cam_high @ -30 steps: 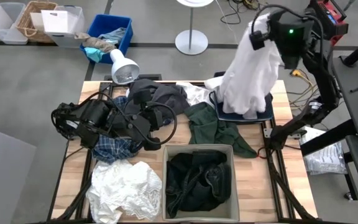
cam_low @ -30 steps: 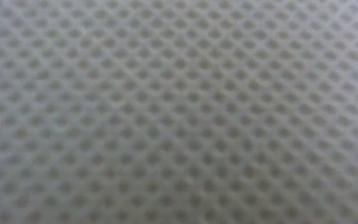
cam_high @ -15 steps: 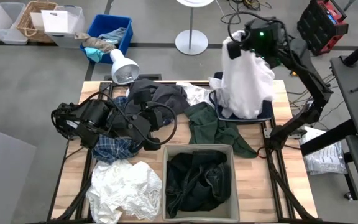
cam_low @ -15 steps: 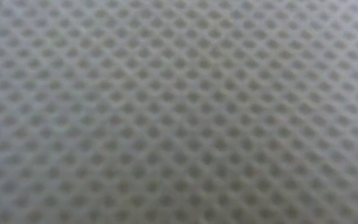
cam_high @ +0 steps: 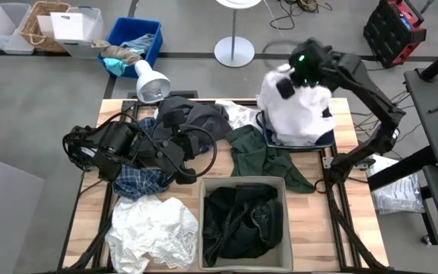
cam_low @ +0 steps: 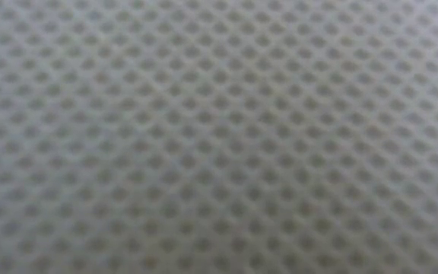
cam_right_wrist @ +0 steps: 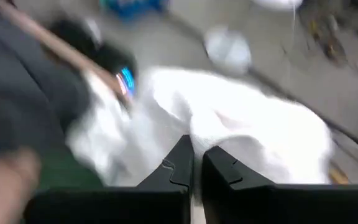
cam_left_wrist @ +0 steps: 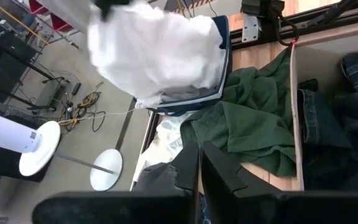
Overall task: Sort clothes
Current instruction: Put the white polo shirt into the blue laundry organizer
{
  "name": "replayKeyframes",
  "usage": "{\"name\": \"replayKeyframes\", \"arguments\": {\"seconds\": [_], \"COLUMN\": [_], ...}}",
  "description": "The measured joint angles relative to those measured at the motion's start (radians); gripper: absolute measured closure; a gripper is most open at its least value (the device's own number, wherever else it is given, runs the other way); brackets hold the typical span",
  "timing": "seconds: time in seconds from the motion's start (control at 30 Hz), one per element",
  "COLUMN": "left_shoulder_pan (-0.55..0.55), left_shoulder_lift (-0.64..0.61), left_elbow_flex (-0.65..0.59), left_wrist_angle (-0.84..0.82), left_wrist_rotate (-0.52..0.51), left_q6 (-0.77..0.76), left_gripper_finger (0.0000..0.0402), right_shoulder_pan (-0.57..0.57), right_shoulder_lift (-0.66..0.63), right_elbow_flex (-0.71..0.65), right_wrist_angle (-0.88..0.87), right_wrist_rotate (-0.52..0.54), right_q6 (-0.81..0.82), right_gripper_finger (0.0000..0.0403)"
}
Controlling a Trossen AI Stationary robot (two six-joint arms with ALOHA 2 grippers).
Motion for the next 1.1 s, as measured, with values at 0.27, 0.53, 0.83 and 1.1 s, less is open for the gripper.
{"name": "replayKeyframes", "arguments": {"seconds": [0.27,0.53,0.83,1.1], "left_shoulder_pan": [0.000,0.000,0.000,0.000], "left_shoulder_lift": [0.000,0.000,0.000,0.000], "left_elbow_flex": [0.000,0.000,0.000,0.000], "left_wrist_angle": [0.000,0.000,0.001,0.011], "left_wrist_rotate": [0.000,0.000,0.000,0.000], "left_q6": [0.023,0.021,0.018,0.018], "left_gripper_finger": [0.0402,0.0402,0.0402,0.0402], "right_shoulder_pan": [-0.001,0.006,0.001,-0.032], "right_shoulder_lift": [-0.040,-0.091,-0.092,-0.092], "right_elbow_flex": [-0.168,-0.307,-0.496,-0.625], "right_wrist_angle": [0.021,0.451,0.266,0.219], "right_wrist_rotate": [0.577,0.109,-0.111,0.147], "right_q6": [0.058,0.059,0.052,0.090], "right_gripper_finger": [0.0394,0.0394,0.0394,0.0394]}}
